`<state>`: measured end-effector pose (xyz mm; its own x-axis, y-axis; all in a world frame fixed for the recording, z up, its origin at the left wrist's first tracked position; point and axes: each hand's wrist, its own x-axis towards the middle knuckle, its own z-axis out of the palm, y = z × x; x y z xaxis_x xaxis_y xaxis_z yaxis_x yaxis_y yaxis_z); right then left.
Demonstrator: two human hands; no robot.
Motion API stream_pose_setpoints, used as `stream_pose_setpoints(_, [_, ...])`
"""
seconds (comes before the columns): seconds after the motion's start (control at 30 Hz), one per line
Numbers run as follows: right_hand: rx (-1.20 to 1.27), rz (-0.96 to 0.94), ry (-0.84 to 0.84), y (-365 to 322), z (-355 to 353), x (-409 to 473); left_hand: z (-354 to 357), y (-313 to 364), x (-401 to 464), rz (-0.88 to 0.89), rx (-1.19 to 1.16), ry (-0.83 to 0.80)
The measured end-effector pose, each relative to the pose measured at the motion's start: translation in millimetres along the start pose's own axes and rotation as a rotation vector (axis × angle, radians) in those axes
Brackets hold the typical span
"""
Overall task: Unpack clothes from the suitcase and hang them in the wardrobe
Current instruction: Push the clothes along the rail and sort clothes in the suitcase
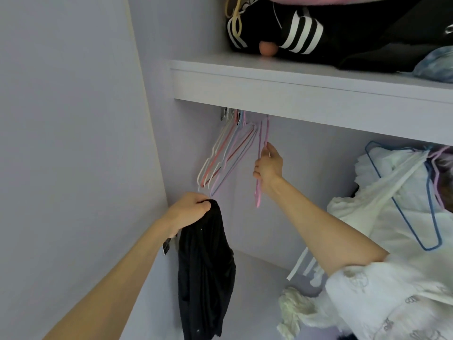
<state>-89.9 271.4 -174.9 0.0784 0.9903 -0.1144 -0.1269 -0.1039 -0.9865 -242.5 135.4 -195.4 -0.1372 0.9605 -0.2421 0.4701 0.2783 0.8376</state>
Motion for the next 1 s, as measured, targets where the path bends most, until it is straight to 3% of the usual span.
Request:
stream_pose_setpoints(0.13, [-0.056,-0.06,-0.005,-15,-23,-6,17,1,4,0.202,0.263,0.116])
stream_pose_setpoints(0.27, [-0.072,-0.042,0.015,-8,-51,-16,31,-7,15,0.368,0.504,0.346])
stream_pose_setpoints(0.37, [-0.086,-0.088,0.096,4,-69,-19,40,0,12,0.368,0.317,0.394])
stream_pose_setpoints(0.47, [-0.186,-0.181,0.19,23,-94,-30,52,14,8,0.24,0.054,0.374])
stream_pose_setpoints(0.6, [-0.161,-0.206,0.192,44,-128,-40,64,24,3,0.061,-0.234,0.229])
stream_pose_setpoints(0.7, [-0.256,-0.031,0.118,42,-145,-37,72,26,-1,0.011,-0.217,0.177])
stream_pose_setpoints(0.8, [-0.476,0.133,0.178,47,-162,-37,75,27,0,-0.012,-0.178,0.222])
stream_pose_setpoints(1.0, [-0.648,0.027,0.154,65,-188,-58,80,19,-1,-0.006,-0.068,0.253])
